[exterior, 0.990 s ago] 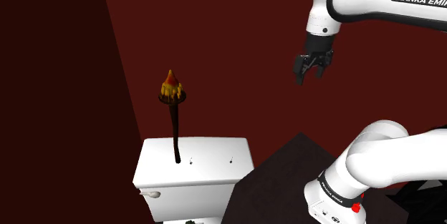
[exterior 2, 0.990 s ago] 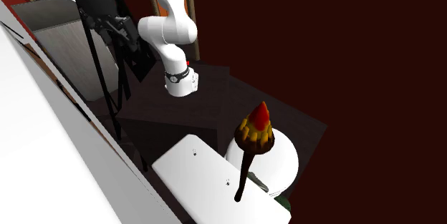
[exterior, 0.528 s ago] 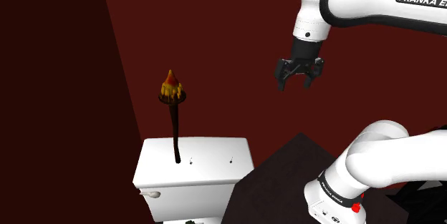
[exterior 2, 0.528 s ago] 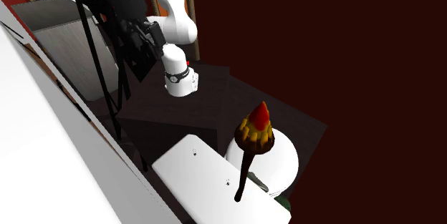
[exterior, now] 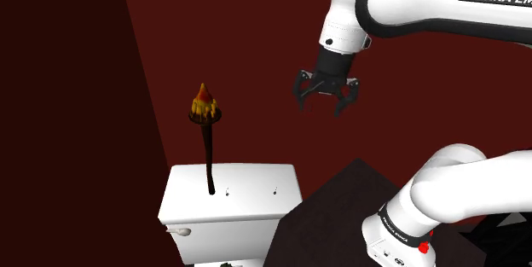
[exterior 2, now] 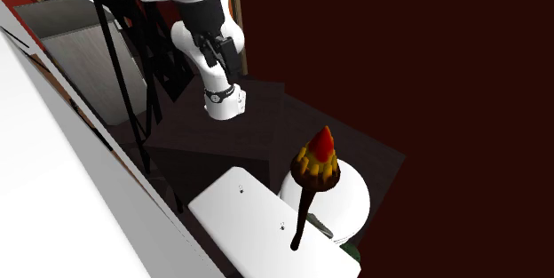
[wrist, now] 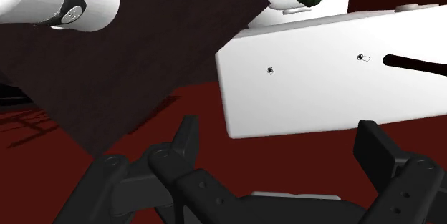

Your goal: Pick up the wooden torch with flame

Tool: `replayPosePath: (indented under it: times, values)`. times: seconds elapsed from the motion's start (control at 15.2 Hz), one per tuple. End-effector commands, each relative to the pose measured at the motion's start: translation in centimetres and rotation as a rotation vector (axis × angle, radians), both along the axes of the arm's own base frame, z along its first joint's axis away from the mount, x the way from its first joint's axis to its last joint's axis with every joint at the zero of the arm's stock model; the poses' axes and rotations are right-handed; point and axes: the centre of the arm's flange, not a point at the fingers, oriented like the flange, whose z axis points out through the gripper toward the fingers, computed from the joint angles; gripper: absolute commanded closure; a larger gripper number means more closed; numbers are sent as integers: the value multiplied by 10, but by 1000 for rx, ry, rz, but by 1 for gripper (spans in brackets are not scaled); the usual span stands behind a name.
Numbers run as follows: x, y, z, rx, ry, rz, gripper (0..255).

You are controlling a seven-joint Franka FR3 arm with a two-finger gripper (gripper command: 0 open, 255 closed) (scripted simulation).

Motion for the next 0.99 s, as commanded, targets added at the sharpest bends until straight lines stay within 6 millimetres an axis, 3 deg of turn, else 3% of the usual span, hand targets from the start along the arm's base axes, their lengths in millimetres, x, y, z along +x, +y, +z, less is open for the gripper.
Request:
replayPosePath:
  times: [0.0, 0.46, 0.92]
  values:
    - [7, 23, 2, 13, -12, -78, 0]
    - [48, 92, 5, 49, -55, -327, 0]
    - [105, 149, 14, 85, -98, -576, 0]
